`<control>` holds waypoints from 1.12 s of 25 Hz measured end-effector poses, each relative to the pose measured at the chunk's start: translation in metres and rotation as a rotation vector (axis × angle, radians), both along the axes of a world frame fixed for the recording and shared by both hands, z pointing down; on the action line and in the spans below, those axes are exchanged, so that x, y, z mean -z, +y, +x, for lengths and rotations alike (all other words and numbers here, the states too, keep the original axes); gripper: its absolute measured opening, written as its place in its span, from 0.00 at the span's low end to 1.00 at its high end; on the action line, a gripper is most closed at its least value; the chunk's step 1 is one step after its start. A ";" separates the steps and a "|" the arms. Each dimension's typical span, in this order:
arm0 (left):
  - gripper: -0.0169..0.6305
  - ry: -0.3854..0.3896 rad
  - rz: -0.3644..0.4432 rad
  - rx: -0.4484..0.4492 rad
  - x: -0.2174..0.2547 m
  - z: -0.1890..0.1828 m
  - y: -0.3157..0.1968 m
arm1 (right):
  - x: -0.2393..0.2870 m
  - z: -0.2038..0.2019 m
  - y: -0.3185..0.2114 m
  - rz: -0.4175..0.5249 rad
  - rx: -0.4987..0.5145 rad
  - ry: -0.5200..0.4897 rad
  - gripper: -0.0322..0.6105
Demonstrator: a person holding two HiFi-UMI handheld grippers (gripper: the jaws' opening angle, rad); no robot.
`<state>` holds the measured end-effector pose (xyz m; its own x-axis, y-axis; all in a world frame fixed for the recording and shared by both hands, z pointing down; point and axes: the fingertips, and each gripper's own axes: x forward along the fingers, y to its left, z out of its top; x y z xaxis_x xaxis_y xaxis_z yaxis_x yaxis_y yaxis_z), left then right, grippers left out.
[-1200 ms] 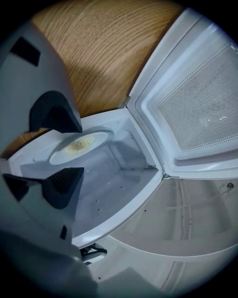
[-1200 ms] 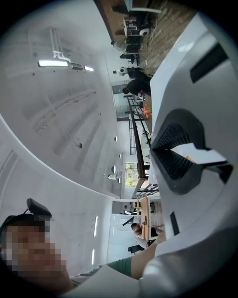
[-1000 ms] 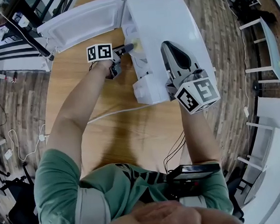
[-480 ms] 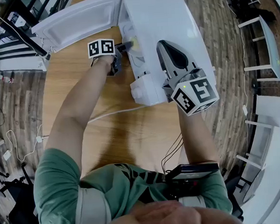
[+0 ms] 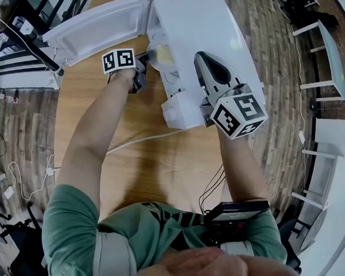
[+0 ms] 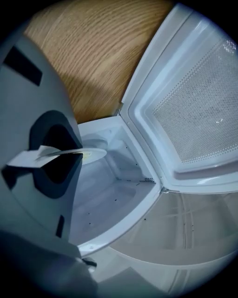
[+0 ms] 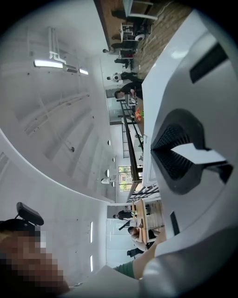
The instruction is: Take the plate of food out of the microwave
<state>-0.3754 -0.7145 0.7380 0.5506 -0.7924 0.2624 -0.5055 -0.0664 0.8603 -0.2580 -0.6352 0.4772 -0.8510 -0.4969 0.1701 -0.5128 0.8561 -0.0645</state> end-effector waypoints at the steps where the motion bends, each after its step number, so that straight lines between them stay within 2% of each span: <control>1: 0.06 0.019 0.004 0.011 0.003 -0.004 0.002 | -0.001 0.000 0.000 -0.004 -0.001 0.003 0.06; 6: 0.05 0.076 0.015 0.044 0.007 -0.019 0.021 | -0.005 -0.002 0.000 -0.017 -0.007 0.013 0.06; 13: 0.05 0.141 0.071 0.081 0.032 -0.034 0.047 | -0.008 -0.001 -0.005 -0.026 -0.021 0.020 0.06; 22: 0.05 0.142 0.094 0.151 0.073 -0.076 0.099 | -0.018 -0.001 -0.010 -0.080 -0.055 0.069 0.06; 28: 0.05 0.104 0.100 0.167 0.101 -0.101 0.142 | -0.020 0.007 -0.004 -0.100 -0.069 0.085 0.06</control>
<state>-0.4764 -0.5728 0.6373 0.4296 -0.8941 0.1266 -0.4259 -0.0769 0.9015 -0.2511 -0.6395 0.4971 -0.7960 -0.5304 0.2916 -0.5771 0.8103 -0.1014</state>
